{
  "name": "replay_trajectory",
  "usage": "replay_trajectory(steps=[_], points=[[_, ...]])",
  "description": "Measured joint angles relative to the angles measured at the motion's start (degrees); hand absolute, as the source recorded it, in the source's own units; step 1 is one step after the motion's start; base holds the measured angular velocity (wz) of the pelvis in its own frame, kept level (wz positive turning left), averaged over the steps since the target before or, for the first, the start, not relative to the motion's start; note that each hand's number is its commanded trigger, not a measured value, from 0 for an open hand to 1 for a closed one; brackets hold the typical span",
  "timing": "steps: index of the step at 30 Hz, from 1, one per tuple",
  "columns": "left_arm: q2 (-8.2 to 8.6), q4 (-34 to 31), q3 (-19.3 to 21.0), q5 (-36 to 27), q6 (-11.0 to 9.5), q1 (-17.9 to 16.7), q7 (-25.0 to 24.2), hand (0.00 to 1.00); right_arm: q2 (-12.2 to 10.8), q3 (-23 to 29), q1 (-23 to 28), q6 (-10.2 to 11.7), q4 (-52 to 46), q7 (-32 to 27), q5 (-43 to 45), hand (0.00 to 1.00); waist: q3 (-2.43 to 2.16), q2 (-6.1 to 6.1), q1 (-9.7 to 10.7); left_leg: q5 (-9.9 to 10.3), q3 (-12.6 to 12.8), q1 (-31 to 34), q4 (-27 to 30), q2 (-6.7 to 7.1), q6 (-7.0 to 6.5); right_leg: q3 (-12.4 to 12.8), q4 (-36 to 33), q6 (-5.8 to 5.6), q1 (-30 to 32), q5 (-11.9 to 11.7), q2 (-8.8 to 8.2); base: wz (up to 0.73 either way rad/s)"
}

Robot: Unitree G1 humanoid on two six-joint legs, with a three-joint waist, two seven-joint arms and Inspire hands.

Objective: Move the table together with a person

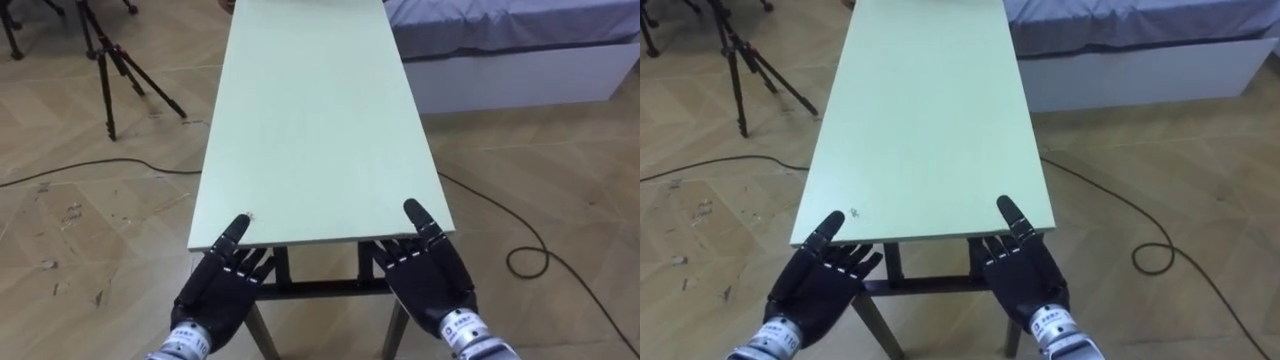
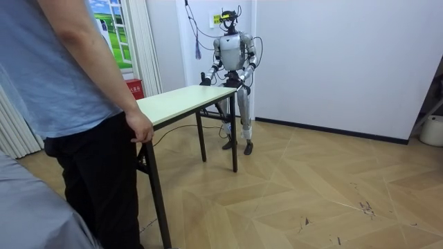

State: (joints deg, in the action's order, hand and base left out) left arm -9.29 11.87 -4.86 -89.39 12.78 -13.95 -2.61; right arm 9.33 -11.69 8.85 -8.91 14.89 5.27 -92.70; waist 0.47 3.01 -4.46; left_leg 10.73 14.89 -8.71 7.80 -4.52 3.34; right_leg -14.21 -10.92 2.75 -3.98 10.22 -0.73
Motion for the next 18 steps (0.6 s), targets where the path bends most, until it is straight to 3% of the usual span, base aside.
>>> replay_trajectory(steps=[9,13,18], points=[[0.08,0.9,0.4,-0.2,1.1,0.6,1.1,0.00,-1.0,1.5,-0.5,-1.2,-0.1,-0.9,0.0,0.00,0.21,0.28,0.0,0.0,-0.2,0.3,0.0,0.05,0.00,-0.1,0.3,-0.03,0.1,0.0,-0.02,0.00],[1.56,0.9,1.2,-1.1,1.1,1.4,2.5,0.00,-1.6,1.7,-0.6,-1.1,0.0,-0.9,0.0,0.00,0.28,0.30,0.0,0.0,-0.2,0.3,0.0,0.07,0.00,0.0,0.3,-0.05,0.1,0.0,-0.01,0.00],[1.85,0.2,1.4,-1.1,1.0,2.8,3.6,0.00,-2.2,1.7,-0.8,-0.8,0.0,-0.9,0.0,0.00,0.32,0.24,0.5,0.0,-0.8,0.4,0.0,0.07,0.00,-0.2,0.3,-0.05,0.2,0.0,0.02,0.02]])
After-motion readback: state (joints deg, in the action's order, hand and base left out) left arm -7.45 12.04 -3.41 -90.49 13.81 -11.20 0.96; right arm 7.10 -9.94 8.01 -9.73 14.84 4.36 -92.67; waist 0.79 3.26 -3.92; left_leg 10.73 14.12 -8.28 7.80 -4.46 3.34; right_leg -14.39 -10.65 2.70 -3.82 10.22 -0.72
